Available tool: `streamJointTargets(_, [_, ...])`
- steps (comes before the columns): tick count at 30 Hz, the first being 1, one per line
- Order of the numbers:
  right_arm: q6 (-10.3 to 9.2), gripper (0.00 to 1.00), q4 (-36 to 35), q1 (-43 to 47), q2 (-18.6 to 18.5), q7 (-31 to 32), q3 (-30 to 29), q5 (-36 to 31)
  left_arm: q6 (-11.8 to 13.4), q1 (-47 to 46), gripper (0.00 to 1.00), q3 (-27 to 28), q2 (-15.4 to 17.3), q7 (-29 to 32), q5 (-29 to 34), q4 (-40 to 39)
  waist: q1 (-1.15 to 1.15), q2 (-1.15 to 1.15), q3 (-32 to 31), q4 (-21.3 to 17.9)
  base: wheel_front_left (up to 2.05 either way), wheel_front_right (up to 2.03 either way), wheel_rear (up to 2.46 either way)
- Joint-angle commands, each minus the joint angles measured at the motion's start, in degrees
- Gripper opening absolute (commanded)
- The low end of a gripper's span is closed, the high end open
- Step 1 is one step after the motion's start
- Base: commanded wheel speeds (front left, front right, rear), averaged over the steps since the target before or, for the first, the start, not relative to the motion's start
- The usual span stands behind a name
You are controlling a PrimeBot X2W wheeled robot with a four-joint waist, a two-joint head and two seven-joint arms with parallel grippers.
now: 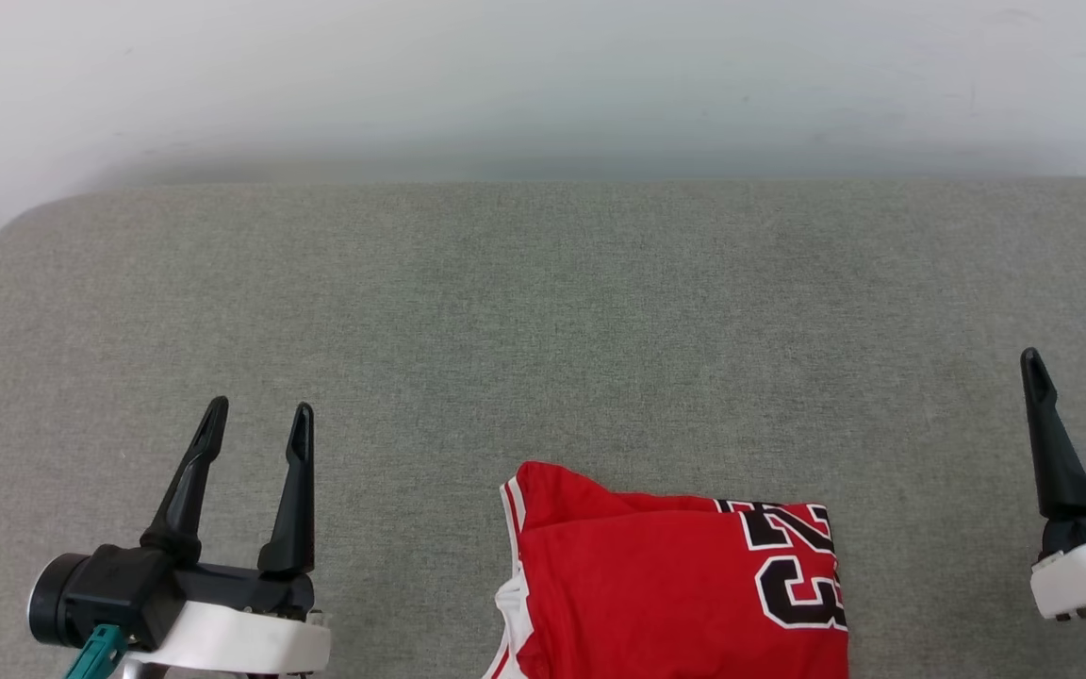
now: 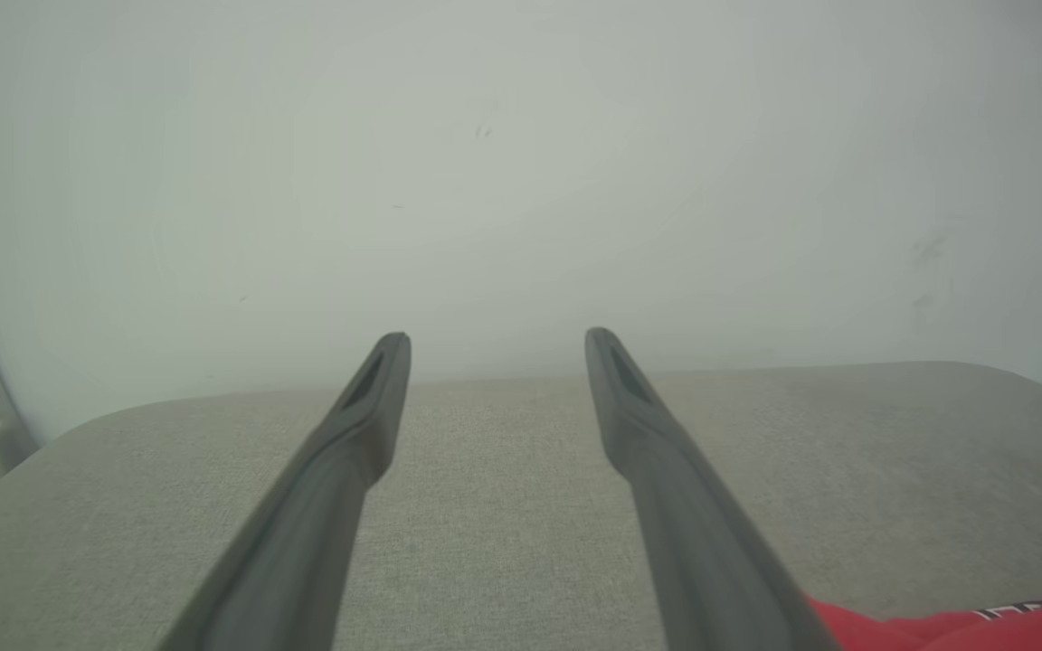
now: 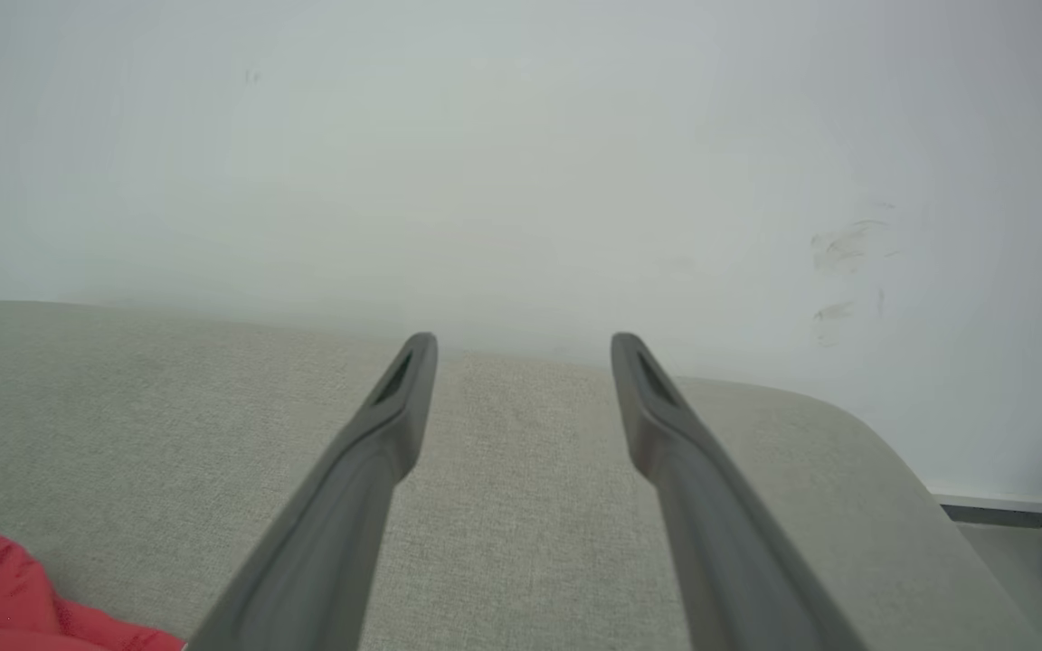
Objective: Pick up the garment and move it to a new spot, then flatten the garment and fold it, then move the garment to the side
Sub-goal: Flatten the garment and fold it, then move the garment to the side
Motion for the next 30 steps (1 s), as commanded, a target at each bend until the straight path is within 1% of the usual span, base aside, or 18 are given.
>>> streamJointTargets(1, [-0.02, 1.00, -1.08, 0.85, 1.09, -1.58, -0.67, -0.89, -0.06, 0.41, 1.00, 0.22, -0.08, -0.12, -0.20, -0.16, 0.00, 0.00, 0.07, 0.02, 0.00, 0.00, 0.00])
streamJointTargets(5, [-0.02, 1.00, -3.32, 3.25, 4.29, -6.79, -2.17, -3.49, -0.06, 0.94, 1.00, -0.24, -0.44, -0.12, -1.01, -0.17, 0.00, 0.00, 0.14, 0.16, 0.00, 0.00, 0.00])
streamJointTargets(9, [-0.02, 1.00, -2.51, 4.57, 7.31, -10.50, -2.81, -5.47, -0.06, 1.23, 1.00, -1.11, -0.59, -0.12, -1.47, -0.05, 0.00, 0.00, 0.13, 0.38, 0.00, 0.00, 0.00])
streamJointTargets(13, [-0.02, 1.00, -1.10, 4.81, 9.08, -11.84, -2.26, -6.47, -0.06, 1.10, 1.00, -1.57, -0.62, -0.12, -1.69, 0.17, 0.00, 0.00, 0.06, 0.52, 0.00, 0.00, 0.00])
streamJointTargets(17, [-0.02, 1.00, -0.43, 4.58, 9.68, -11.24, -2.47, -6.62, -0.06, 0.88, 1.00, -1.63, -0.42, -0.12, -1.68, 0.21, 0.00, 0.00, 0.09, 0.57, 0.00, 0.00, 0.00])
streamJointTargets(20, [-0.02, 1.00, -0.65, 4.26, 9.38, -10.33, -2.42, -6.26, -0.06, 0.68, 1.00, -1.47, -0.22, -0.12, -1.67, 0.23, 0.00, 0.00, 0.14, 0.56, 0.00, 0.00, 0.00])
streamJointTargets(23, [-0.02, 1.00, -1.05, 4.63, 8.33, -7.13, -1.41, -5.64, -0.06, 0.59, 1.00, -1.43, -0.06, -0.12, -1.40, 0.32, 0.00, 0.00, 0.29, 0.53, 0.00, 0.00, 0.00])
streamJointTargets(25, [-0.02, 1.00, -1.66, 5.11, 6.11, -3.44, 0.86, -5.34, -0.06, 0.60, 1.00, -1.47, 0.00, -0.12, -1.16, 0.41, 0.00, 0.00, 0.47, 0.38, 0.00, 0.00, 0.00])
streamJointTargets(26, [-0.03, 1.00, -1.56, 5.62, 5.43, -0.29, 2.02, -3.95, -0.06, 0.56, 1.00, -1.49, 0.06, -0.12, -1.06, 0.43, 0.00, 0.00, 0.56, 0.30, 0.00, 0.00, 0.00])
streamJointTargets(27, [-0.02, 1.00, -1.97, 6.06, 3.60, 2.94, 4.14, -2.86, -0.07, 0.50, 1.00, -1.56, 0.16, -0.12, -1.08, 0.46, 0.00, 0.00, 0.64, 0.22, 0.00, 0.00, 0.00])
streamJointTargets(29, [-0.05, 1.00, -2.97, 6.20, 1.09, 10.31, 6.30, 0.64, -0.07, 0.37, 1.00, -1.47, 0.23, -0.12, -1.07, 0.41, 0.00, 0.00, 0.89, -0.02, 0.00, 0.00, 0.00])
streamJointTargets(30, [0.01, 1.00, -4.12, 6.43, -1.11, 13.70, 8.25, 1.85, -0.06, 0.25, 1.00, -1.42, 0.28, -0.12, -1.08, 0.40, 0.00, 0.00, 1.04, -0.07, 0.00, 0.00, 0.00])
